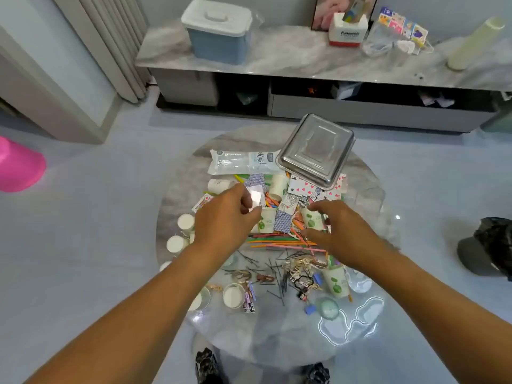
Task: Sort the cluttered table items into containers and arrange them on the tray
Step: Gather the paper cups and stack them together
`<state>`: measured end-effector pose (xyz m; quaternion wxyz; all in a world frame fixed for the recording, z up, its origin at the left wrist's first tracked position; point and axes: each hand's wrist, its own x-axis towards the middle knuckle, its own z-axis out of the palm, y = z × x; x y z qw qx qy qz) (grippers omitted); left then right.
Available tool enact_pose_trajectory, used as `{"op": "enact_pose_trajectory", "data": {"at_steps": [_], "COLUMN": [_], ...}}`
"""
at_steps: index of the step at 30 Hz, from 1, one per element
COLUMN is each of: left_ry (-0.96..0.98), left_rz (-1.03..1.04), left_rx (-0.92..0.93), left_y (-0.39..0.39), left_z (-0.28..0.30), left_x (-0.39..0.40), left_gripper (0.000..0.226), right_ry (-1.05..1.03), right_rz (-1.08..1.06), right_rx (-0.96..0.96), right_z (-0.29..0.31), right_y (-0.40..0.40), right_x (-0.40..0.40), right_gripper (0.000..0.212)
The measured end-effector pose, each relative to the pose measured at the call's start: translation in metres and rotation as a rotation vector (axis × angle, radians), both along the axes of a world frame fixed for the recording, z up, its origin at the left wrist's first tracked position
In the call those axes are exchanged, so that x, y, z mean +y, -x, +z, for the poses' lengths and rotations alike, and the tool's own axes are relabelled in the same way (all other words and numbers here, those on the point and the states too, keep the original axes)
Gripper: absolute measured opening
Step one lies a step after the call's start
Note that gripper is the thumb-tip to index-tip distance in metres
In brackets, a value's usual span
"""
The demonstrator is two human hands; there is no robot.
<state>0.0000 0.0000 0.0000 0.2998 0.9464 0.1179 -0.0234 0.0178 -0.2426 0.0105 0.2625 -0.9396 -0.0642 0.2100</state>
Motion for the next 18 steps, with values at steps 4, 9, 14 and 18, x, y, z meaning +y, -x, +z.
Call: {"op": "enact_pose_trajectory", "data": {"at_steps": [4,9,14,18], "left_ry": [0.014,0.045,0.045,0.061], "left_rz": [0.004,-0.018,-0.052,-0.08], "left_rx": [-0.012,-0.063,-0.116,-0.141], "left_y": [0.006,0.002,-0.002,0.0], "left_z": [-0.062,-0.129,-0.182,-0.21], "left_x": [0.003,0.003,0.003,-0.002], "left_gripper": [0.025,0.024,0.023,0.022], "right_ry": [-0.053,-0.061,-0.036,-0.024], "right_rz": [0.038,0.072,0.116,0.148], "right_rx": [0.015,-0.05,-0.089,-0.141], "right_z": [-0.065,-0.142,-0.205,-0.24], "right_y": [0.011,0.013,0.015,0.017], "right_x": [0.017,0.025,0.03,0.041], "right_gripper": [0.055,0.054,0.053,0.052]}}
